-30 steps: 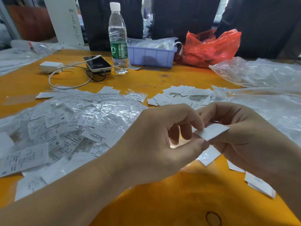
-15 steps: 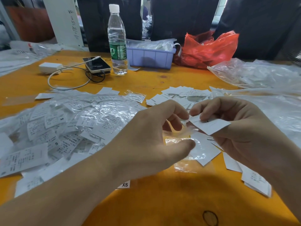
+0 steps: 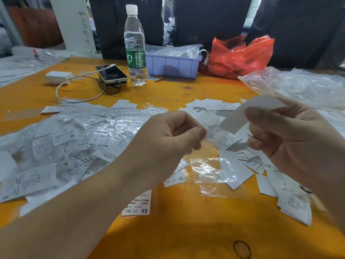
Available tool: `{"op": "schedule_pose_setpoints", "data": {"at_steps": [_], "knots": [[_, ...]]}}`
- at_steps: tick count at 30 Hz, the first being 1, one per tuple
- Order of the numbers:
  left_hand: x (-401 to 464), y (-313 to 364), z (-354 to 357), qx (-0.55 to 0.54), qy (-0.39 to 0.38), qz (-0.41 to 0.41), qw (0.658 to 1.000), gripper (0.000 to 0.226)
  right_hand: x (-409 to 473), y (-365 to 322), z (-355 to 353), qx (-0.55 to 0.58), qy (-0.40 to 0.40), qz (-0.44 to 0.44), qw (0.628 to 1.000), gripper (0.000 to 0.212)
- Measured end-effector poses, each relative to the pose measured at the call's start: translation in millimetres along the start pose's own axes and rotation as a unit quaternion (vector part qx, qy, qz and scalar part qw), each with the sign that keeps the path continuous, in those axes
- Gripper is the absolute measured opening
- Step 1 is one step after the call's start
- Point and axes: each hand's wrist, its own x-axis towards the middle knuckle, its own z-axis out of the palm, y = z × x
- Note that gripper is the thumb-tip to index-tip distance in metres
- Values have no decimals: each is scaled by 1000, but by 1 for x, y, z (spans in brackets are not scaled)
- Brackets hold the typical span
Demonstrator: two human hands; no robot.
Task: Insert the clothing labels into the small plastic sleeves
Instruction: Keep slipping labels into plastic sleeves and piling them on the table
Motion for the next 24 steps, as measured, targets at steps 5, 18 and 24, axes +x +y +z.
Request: {"op": "schedule_pose_setpoints", "data": {"at_steps": [5, 18, 24], "knots": [[-1, 2, 2, 15, 15, 6, 1000, 9, -2, -4, 3, -4, -3, -3, 1000, 4], [0, -2, 1, 33, -6, -2, 999, 8, 7, -2, -12, 130, -37, 46, 990, 36], [1, -3, 1, 9, -23, -4, 1000, 13, 2, 4, -1, 57, 17, 52, 997, 24]]}}
